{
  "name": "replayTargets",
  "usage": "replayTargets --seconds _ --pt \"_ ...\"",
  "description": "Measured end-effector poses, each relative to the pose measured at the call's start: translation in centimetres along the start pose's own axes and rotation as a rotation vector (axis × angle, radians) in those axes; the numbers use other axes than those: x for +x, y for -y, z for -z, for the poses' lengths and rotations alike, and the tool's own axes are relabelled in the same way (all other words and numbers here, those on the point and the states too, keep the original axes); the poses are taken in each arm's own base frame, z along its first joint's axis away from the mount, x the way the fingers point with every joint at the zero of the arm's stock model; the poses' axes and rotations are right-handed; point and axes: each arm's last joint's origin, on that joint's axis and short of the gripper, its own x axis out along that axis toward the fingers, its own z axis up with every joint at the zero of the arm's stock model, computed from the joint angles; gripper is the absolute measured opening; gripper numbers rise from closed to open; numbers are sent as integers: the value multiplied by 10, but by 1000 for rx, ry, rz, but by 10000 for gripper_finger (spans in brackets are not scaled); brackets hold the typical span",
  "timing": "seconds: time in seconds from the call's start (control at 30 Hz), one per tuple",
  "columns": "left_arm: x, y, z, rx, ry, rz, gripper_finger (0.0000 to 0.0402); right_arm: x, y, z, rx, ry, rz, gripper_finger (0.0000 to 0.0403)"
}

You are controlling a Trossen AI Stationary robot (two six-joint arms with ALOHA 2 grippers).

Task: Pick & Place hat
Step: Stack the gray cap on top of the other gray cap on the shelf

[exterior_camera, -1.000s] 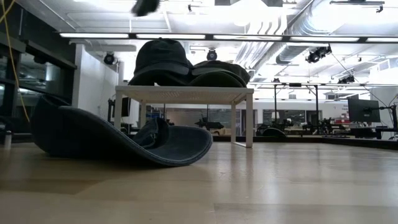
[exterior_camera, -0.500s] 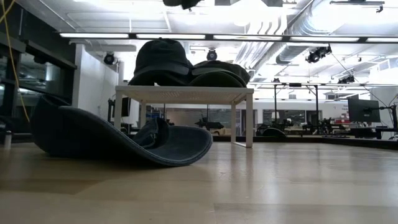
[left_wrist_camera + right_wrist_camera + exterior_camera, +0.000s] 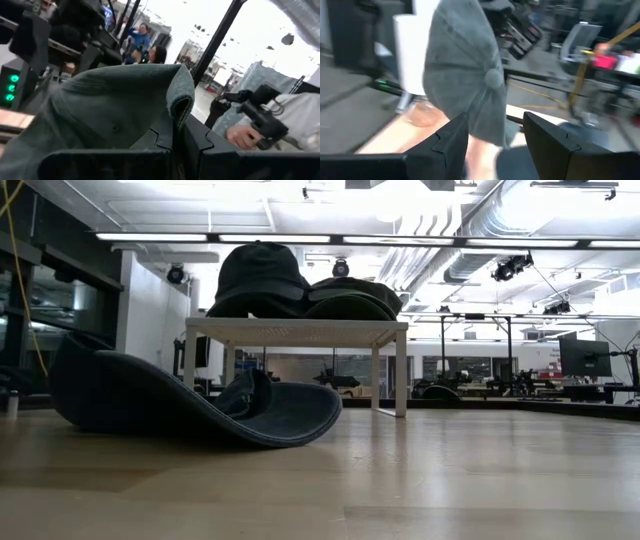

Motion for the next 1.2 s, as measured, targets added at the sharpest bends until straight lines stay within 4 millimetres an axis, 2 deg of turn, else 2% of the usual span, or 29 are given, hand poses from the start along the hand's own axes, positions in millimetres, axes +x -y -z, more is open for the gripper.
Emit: replayTargets --seconds 0.13,0.37,0.63,0.87,0.97,1.2 --pt "4 2 8 -24 -29 -66 9 13 6 5 46 45 -144 181" --pt "12 2 19 -50 -68 -128 9 36 12 18 89 56 -285 181" --pt "13 0 20 -57 -72 -139 6 46 19 24 66 26 -195 181" --pt "13 -1 21 -57 -76 -159 6 36 22 19 8 20 -89 181" --pt "13 -1 21 -47 -77 -158 6 35 26 24 29 10 -113 181" --pt "13 -2 21 -38 -78 -157 6 48 30 38 79 0 -219 181"
